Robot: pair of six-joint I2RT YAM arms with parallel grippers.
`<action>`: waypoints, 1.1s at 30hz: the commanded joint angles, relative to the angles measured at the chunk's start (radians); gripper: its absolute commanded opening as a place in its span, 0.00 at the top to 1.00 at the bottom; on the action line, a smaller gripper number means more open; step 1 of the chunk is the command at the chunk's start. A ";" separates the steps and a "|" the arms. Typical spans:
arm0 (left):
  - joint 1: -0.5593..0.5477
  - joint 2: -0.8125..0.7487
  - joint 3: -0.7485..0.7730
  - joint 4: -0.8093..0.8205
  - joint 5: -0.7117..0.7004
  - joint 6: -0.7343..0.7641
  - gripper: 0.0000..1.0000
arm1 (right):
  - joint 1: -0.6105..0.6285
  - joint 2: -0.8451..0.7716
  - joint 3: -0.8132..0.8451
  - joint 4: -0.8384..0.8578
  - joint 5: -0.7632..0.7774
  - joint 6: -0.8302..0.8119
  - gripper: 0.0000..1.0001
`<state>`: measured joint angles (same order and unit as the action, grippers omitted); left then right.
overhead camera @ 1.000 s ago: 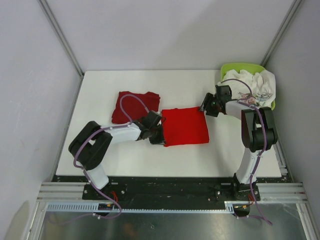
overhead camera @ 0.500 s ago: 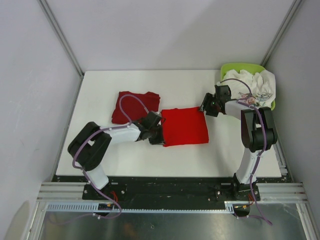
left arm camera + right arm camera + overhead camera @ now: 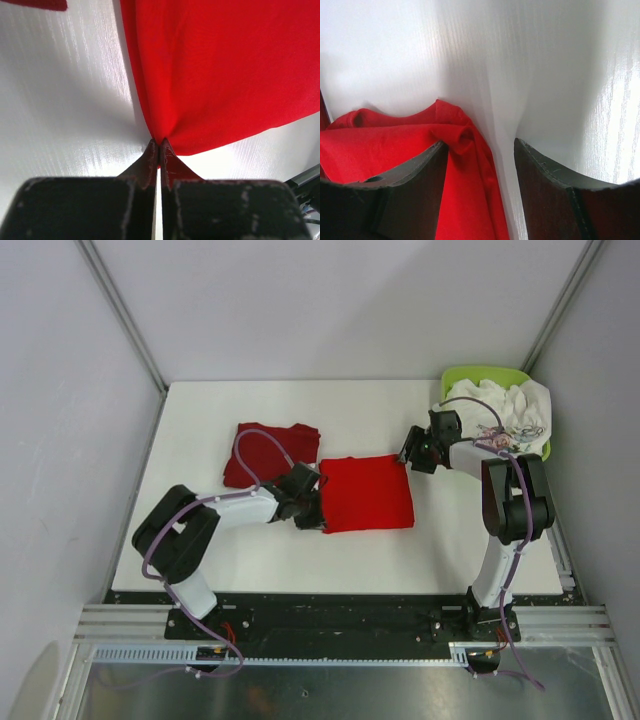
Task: Fold and stack the t-shirts
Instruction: Put the neatly folded tshirt into the corner of the board with both arms
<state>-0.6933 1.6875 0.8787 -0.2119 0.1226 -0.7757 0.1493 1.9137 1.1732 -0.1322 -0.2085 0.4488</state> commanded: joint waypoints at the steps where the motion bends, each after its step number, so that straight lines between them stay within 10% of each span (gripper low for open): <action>1: 0.013 -0.025 -0.026 -0.082 -0.052 0.038 1.00 | 0.006 0.014 -0.016 -0.058 0.011 -0.018 0.39; 33: 0.049 -0.067 -0.025 -0.121 -0.065 0.055 1.00 | 0.056 0.032 -0.080 0.099 -0.128 0.033 0.44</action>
<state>-0.6552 1.6520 0.8658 -0.2817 0.0967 -0.7506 0.1703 1.9129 1.1233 -0.0223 -0.3233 0.4599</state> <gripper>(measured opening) 0.009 0.584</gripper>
